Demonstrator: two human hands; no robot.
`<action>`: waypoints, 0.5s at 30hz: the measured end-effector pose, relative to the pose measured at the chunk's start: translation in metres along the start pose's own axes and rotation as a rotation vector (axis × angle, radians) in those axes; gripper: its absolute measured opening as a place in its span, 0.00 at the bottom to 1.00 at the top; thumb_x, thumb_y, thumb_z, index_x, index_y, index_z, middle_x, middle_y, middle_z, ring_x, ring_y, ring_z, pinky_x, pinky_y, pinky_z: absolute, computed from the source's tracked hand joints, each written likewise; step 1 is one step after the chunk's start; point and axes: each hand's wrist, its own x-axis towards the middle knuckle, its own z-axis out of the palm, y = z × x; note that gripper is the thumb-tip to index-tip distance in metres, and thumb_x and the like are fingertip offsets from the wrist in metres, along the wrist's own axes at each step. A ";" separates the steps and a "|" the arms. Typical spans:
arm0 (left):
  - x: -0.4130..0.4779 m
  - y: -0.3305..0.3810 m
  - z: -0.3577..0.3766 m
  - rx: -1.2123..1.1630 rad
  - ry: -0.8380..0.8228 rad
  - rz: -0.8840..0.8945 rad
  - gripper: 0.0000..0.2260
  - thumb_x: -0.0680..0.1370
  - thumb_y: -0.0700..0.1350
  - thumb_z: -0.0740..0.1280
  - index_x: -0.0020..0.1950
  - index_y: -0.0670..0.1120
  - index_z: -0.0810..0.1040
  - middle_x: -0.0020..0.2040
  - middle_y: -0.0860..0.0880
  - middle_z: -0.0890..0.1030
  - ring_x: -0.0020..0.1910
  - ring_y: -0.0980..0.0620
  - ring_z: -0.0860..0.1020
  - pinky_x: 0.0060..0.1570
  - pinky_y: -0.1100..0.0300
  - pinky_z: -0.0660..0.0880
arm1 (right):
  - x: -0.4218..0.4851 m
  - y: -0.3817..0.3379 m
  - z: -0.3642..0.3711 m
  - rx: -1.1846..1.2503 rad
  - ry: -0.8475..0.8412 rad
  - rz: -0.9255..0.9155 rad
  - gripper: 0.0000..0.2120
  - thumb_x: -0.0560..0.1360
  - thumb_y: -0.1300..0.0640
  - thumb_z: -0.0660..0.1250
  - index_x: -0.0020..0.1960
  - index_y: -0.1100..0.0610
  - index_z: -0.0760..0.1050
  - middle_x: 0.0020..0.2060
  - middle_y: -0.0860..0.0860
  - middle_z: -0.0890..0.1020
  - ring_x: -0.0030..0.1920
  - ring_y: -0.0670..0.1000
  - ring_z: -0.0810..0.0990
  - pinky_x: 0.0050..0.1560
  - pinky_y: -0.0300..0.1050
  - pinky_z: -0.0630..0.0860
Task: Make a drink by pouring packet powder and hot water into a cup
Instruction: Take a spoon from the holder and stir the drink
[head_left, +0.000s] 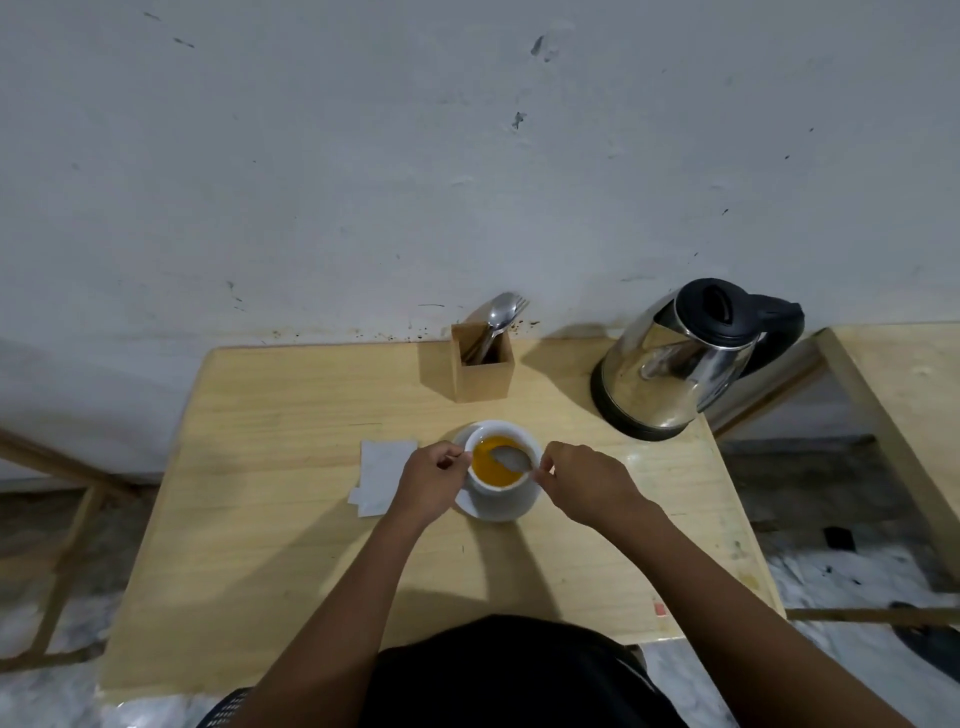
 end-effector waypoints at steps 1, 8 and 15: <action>-0.001 0.000 0.001 -0.008 0.002 -0.003 0.08 0.78 0.48 0.65 0.50 0.46 0.81 0.42 0.51 0.81 0.40 0.60 0.76 0.36 0.68 0.69 | 0.001 -0.001 -0.001 -0.021 -0.012 -0.017 0.13 0.80 0.48 0.58 0.58 0.54 0.74 0.54 0.52 0.81 0.52 0.56 0.79 0.44 0.45 0.70; -0.003 0.000 0.002 -0.051 0.023 -0.015 0.10 0.78 0.48 0.65 0.53 0.45 0.81 0.44 0.50 0.80 0.44 0.53 0.77 0.38 0.66 0.69 | 0.006 0.001 -0.013 -0.354 -0.108 -0.244 0.16 0.81 0.52 0.57 0.69 0.45 0.69 0.59 0.49 0.80 0.54 0.53 0.79 0.46 0.45 0.73; -0.005 0.002 0.003 -0.060 0.027 -0.026 0.08 0.78 0.47 0.65 0.52 0.46 0.81 0.45 0.51 0.80 0.46 0.53 0.77 0.45 0.62 0.69 | 0.018 -0.030 -0.026 -0.623 0.075 -0.339 0.13 0.79 0.60 0.60 0.63 0.54 0.72 0.48 0.52 0.82 0.45 0.55 0.82 0.37 0.45 0.68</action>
